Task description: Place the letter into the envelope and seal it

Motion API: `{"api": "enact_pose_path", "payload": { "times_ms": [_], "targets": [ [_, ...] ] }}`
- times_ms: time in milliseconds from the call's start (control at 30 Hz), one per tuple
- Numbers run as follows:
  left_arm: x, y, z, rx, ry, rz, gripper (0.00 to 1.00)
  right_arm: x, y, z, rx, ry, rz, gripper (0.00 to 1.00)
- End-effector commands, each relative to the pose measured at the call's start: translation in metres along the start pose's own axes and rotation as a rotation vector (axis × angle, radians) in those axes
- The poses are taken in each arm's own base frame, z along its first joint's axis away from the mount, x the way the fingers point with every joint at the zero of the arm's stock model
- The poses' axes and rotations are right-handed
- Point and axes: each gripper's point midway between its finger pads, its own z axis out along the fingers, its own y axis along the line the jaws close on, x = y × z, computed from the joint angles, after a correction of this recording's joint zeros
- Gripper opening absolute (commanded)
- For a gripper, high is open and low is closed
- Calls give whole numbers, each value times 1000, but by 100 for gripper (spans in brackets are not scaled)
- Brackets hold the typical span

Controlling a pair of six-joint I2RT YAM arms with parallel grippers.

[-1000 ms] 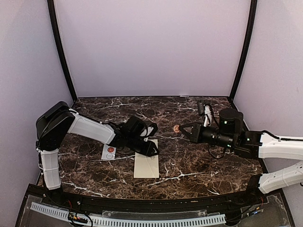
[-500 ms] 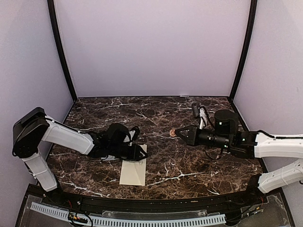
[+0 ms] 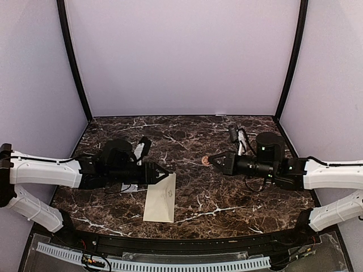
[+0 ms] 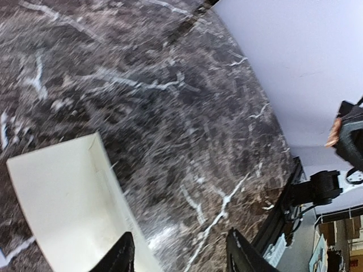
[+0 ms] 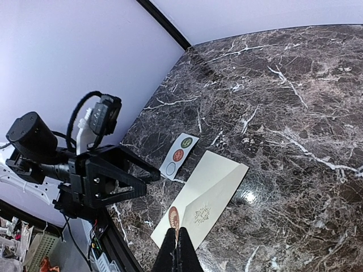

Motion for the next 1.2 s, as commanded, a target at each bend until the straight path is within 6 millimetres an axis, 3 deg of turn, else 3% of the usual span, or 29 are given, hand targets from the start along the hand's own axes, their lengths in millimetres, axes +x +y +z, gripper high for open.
{"api": "enact_pose_path", "payload": {
  "times_ms": [0, 200, 600, 933, 1167],
  "targets": [
    [32, 47, -9, -177, 58, -95, 58, -3, 5, 3, -30, -15, 6, 0],
    [30, 70, -7, -228, 54, -138, 69, -3, 6, 2, -41, -20, 11, 0],
    [25, 112, 15, -276, 78, -161, 76, -4, 6, -1, -43, -28, 16, 0],
    [37, 121, 38, -269, 140, -143, 77, -4, 5, -1, -37, -28, 15, 0],
    [42, 108, 60, -153, 186, -114, 75, -5, 5, -2, -33, -30, 11, 0]
  ]
}}
